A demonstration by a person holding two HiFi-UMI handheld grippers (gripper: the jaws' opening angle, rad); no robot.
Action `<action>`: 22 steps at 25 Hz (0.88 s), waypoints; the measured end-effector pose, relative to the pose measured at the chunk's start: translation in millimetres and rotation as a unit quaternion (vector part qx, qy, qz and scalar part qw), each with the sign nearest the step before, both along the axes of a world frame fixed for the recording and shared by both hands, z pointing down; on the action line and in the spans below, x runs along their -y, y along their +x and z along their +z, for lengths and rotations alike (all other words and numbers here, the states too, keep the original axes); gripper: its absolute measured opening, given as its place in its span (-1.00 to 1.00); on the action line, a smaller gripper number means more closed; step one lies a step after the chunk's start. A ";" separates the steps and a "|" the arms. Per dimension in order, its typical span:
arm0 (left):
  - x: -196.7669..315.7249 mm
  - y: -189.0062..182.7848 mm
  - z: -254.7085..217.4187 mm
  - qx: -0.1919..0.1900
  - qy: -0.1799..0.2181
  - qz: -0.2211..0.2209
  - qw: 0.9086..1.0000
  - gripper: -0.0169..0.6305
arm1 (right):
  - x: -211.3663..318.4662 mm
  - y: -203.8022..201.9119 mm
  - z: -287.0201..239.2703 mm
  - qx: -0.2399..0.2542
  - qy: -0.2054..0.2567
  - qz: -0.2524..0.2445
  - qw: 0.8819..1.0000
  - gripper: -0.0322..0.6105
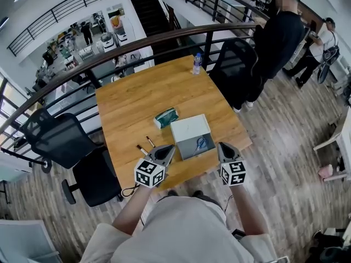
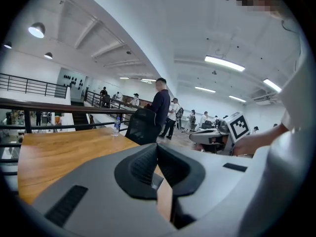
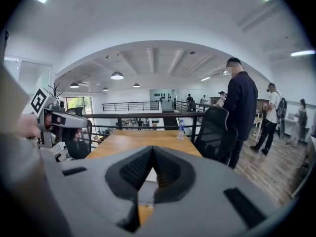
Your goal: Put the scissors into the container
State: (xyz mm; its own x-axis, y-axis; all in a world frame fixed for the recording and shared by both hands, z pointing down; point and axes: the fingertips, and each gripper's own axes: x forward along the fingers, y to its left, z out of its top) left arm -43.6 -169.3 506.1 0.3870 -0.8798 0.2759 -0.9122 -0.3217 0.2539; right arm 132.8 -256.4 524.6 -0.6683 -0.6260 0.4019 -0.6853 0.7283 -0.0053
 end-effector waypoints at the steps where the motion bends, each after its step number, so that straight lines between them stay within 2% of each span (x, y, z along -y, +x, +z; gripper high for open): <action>1: 2.9 3.6 -4.8 0.000 0.004 0.000 1.000 -0.97 | 2.7 4.2 -5.7 0.003 0.006 -0.001 1.000 -0.89; 11: 23.2 26.5 -31.4 0.023 0.036 -0.019 0.999 -0.97 | 25.8 32.0 -40.6 0.017 0.045 -0.028 0.998 -0.89; 22: 25.5 36.6 -36.1 0.020 0.039 -0.035 0.998 -0.97 | 31.5 38.1 -55.1 0.033 0.056 -0.043 0.997 -0.89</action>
State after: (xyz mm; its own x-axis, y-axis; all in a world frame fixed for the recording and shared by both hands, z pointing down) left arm -7.0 -194.9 469.9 0.3135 -0.9241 0.2186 -0.9421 -0.2739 0.1932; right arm 170.9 -287.9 469.5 -0.7438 -0.6043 0.2857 -0.6218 0.7823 0.0360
